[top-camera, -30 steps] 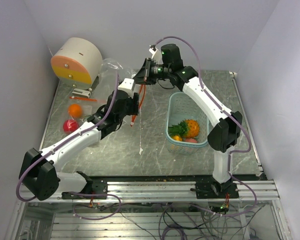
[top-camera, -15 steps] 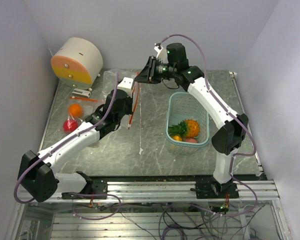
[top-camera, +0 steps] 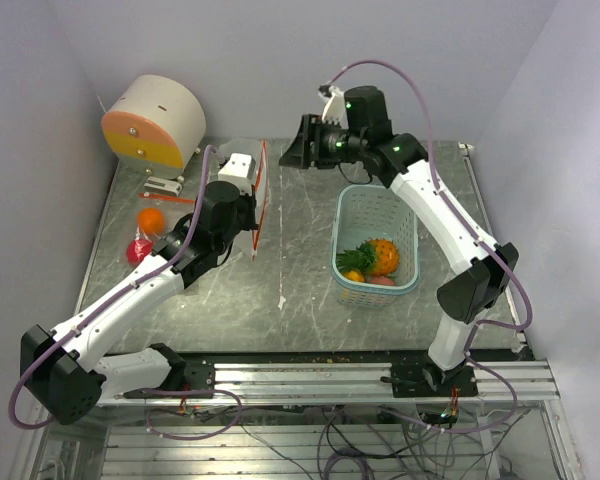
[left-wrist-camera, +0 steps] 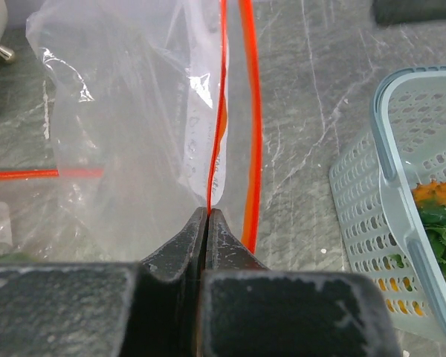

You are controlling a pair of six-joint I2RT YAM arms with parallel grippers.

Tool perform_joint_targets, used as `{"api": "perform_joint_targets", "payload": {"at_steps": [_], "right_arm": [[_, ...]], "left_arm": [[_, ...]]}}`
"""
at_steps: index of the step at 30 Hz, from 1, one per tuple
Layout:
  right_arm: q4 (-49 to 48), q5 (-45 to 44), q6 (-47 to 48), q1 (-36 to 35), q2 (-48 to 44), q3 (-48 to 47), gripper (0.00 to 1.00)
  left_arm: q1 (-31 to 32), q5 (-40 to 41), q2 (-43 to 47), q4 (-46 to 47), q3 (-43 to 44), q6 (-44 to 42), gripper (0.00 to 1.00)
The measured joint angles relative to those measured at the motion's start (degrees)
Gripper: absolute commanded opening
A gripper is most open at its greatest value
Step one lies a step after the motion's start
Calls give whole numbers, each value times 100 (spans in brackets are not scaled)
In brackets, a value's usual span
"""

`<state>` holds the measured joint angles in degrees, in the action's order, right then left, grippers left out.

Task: Place the food in the zip-top bag and seal the zipper
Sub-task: Open the zipper of the food storage bag at the center of the board.

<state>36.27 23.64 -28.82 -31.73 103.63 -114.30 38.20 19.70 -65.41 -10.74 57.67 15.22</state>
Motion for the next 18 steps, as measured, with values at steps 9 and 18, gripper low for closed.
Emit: {"api": "perform_joint_targets", "payload": {"at_steps": [9,18], "right_arm": [[-37,50,42,-568,262,256,49],[140,-608,42,-684,479,315,47]], "left_arm": [[0,-90,-28,-35,2,114,7],[0,-87,-13,-208,66,157,7]]}}
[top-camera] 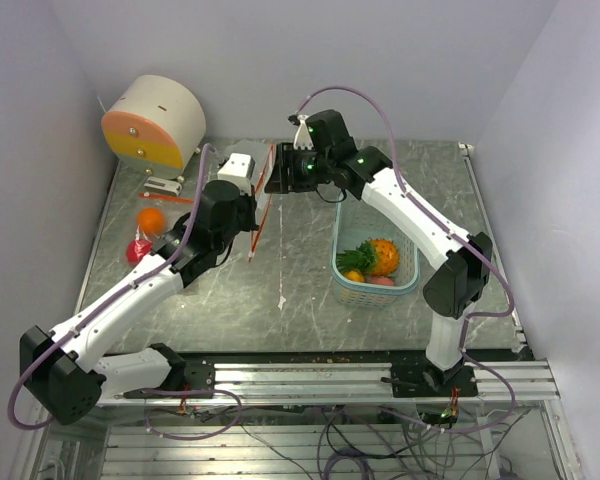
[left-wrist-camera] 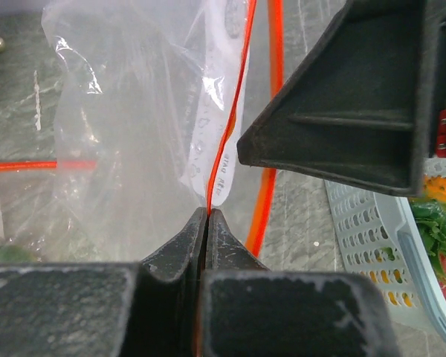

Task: Place the food in the zip-top bag and seal the zipper
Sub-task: Open the zipper of the food storage bag at the center of the board.

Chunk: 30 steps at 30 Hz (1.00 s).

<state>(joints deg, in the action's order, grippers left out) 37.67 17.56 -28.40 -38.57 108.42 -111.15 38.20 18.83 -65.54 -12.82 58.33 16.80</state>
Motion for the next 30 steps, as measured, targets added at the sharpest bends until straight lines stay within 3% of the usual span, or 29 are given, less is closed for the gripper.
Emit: {"api": "perform_joint_targets", "payload": {"at_steps": [9,13,17,24,30], "right_arm": [[-122,-654,0,-203,105,26,40],[-269,-879,37,-363,240,26,18],[-334,-1217,133,-452,260,243,12],[-48,-2363,540,-315,24,990,8],[-96,-2424,785,-319,-343,1226,5]], "left_arm": [[0,-31,243,-2,44,236,7],[0,-87,330,68,42,481,7],[-2,7,483,63,4,599,7],[-9,1467,595,-804,337,313,7],[105,2013,511,-986,568,122,7]]}}
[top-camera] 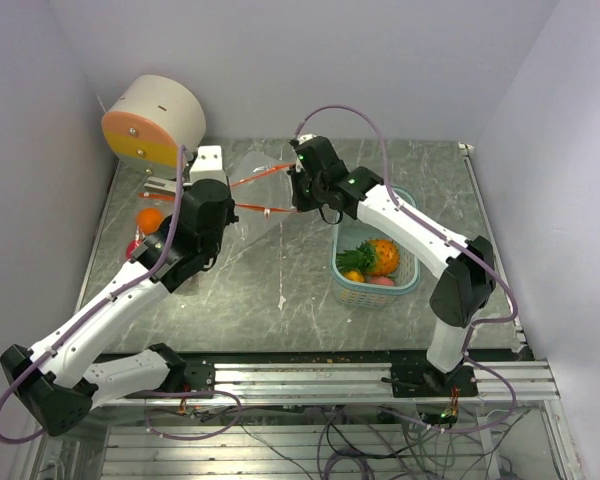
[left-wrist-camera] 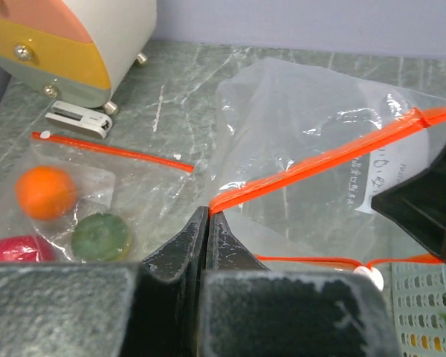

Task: Place the food in the zip-top bag and seal the zipper
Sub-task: Open the zipper of the food storage bag at the center of the board.

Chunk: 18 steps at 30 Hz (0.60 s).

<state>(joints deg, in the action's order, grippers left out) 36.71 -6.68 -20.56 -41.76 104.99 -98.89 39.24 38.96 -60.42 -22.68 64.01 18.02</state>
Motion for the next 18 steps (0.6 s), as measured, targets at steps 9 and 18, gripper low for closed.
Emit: {"api": "perform_joint_targets", "payload": {"at_steps": [9,18], "right_arm": [[-166,409,-44,72,-28,-35,0],[-170,645,-258,28,-11,-566,0]], "left_arm": [[-74,-160,-212,74,-70,173,33],[-129,-1165,-11,918,-828,411,65]]}}
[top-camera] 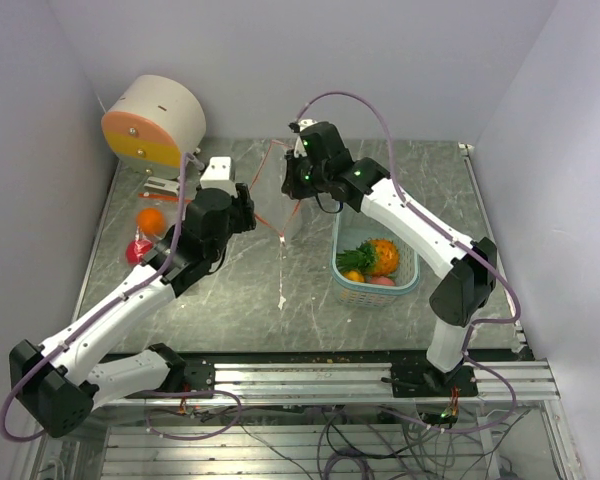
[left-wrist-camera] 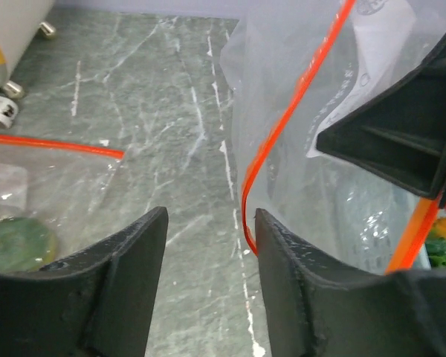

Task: Place the food in the zip-top bag and seal the zipper
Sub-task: Open the zipper of the food storage bag at the center of the board.

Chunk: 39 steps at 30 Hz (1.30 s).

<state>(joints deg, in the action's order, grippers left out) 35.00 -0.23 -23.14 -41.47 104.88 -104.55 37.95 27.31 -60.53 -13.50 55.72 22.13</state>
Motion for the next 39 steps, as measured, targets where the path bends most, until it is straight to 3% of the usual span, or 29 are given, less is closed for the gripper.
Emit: {"api": "perform_joint_targets", "payload": {"at_steps": [4,13,23,26,28,29,33,39], "right_arm": [[4,107,-46,-17,15,-35,0],[4,289,-149,-39,144,-35,0],[2,326,-160,-87,149,-35,0],[2,326,-170,-109,149,-35,0],[-2,326,-175,-127,149,-35,0],[-2,326,-175,-136,149,-35,0],[13,249,-168,-140,149,-35,0],[387,-507,-146,-133,2,225,0]], "left_arm": [[-13,-173,-87,225,0,46,77],[-177,-656,-227,691,-46,422,78],[-424,-1390,-422,940,-186,957,59],[-424,-1578,-494,964,-186,1008,38],[-424,-1698,-579,962,-184,1010,11],[-424,-1755,-647,949,-181,990,7],[-424,-1687,-876,570,-46,881,7],[-431,-85,-826,-911,813,387,7]]}}
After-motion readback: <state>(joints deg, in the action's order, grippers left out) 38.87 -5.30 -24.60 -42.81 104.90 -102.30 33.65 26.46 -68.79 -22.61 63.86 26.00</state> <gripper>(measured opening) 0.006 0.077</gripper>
